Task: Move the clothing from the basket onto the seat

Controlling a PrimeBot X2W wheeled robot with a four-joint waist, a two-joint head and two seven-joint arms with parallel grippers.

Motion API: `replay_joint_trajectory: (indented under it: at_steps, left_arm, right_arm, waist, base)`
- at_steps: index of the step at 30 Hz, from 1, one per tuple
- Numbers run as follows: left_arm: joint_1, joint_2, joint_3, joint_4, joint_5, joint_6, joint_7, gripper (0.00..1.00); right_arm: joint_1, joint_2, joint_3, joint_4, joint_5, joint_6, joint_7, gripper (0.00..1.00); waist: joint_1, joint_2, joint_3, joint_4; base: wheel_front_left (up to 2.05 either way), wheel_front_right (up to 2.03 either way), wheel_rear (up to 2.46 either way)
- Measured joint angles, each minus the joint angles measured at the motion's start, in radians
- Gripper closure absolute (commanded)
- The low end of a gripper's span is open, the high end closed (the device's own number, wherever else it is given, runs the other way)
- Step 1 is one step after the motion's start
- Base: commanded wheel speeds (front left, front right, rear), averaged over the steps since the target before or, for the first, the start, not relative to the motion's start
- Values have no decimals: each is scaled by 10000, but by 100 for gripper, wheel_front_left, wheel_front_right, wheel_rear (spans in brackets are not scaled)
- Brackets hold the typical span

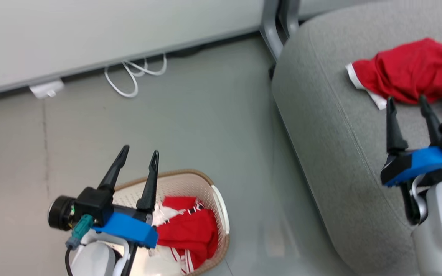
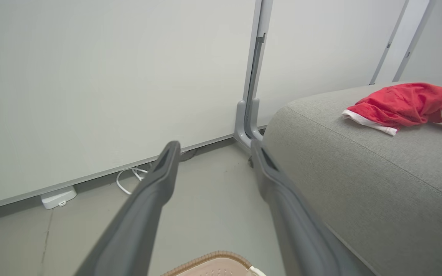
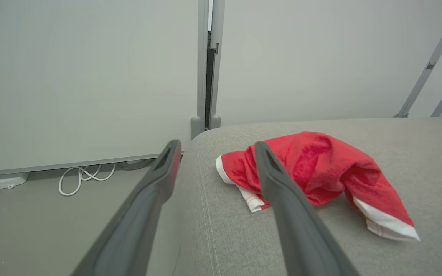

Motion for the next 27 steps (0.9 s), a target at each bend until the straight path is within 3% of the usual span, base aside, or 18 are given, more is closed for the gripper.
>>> replay_joint_trajectory:
  at_steps: [14, 27]
  left_arm:
    - [1387, -529, 1254, 470, 199, -75, 0, 0]
    - [1677, -719, 1871, 738, 316, -119, 0, 0]
  right_arm:
    - [2896, 522, 963, -2251, 56, 0, 483, 0]
    - [4474, 897, 644, -3384, -92, 0, 1037, 0]
  waist:
    - [0, 0, -1806, 1414]
    - [0, -1, -2457, 2423]
  base:
    - [0, 0, 0]
    - [0, 0, 0]
